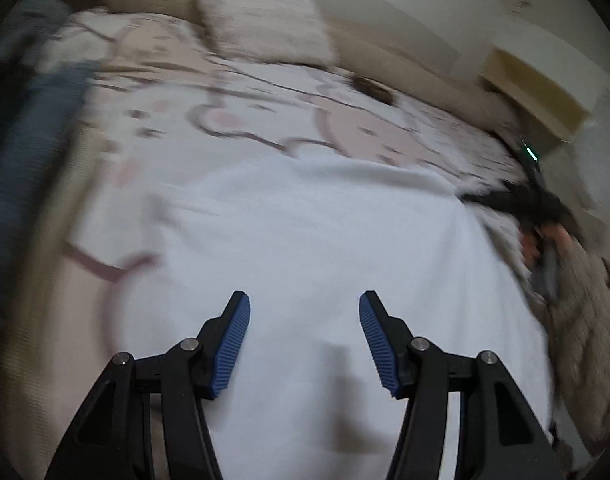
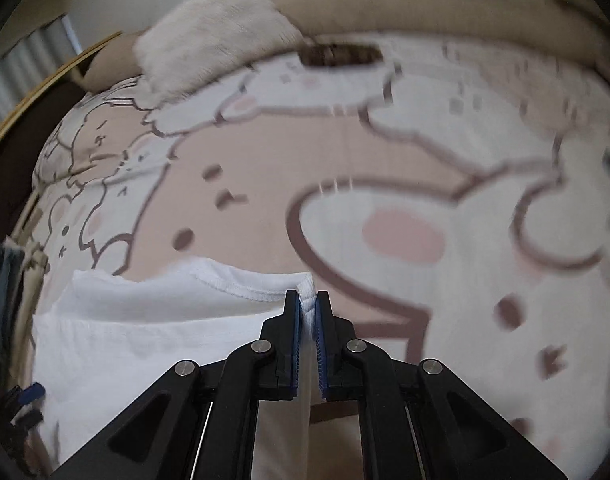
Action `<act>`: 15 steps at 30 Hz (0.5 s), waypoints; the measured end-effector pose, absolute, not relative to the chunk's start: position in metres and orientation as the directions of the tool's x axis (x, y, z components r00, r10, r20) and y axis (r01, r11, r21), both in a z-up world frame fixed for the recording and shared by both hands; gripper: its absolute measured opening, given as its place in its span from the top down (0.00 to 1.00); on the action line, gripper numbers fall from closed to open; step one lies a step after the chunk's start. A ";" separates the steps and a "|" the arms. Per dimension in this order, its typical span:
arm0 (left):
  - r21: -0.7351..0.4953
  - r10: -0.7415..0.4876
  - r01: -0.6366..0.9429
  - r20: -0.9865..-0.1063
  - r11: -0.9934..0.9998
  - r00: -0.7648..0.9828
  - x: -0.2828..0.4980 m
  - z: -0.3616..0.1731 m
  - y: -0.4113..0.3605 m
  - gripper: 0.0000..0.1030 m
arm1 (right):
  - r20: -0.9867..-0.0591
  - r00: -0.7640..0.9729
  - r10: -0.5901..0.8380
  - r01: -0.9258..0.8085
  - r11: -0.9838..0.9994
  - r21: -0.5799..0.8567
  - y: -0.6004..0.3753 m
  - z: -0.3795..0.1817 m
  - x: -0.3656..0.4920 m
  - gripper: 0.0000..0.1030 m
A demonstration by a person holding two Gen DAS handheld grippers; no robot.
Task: Fold clothes
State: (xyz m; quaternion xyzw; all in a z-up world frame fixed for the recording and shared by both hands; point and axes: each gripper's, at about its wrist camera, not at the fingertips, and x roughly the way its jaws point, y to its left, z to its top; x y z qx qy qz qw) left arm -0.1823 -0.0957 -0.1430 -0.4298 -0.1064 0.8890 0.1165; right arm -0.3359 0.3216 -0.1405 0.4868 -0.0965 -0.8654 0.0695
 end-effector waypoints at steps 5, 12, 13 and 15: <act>-0.212 0.162 0.025 -0.812 -0.977 -0.560 -0.213 -0.145 -0.134 0.45 | -0.795 -0.533 -0.291 -0.007 -0.937 0.348 0.336 -0.169 -0.326 0.93; -0.062 0.021 0.061 -0.855 -0.996 -0.519 -0.259 -0.169 -0.129 0.45 | -0.772 -0.546 -0.325 -0.007 -0.920 0.392 0.344 -0.173 -0.330 0.93; -0.084 0.039 0.063 -0.851 -0.994 -0.524 -0.264 -0.172 -0.131 0.45 | -0.771 -0.547 -0.327 -0.006 -0.919 0.394 0.345 -0.173 -0.330 0.93; -0.139 0.089 0.054 -0.843 -0.989 -0.531 -0.270 -0.173 -0.134 0.88 | -0.770 -0.550 -0.324 -0.004 -0.921 0.390 0.344 -0.172 -0.330 0.93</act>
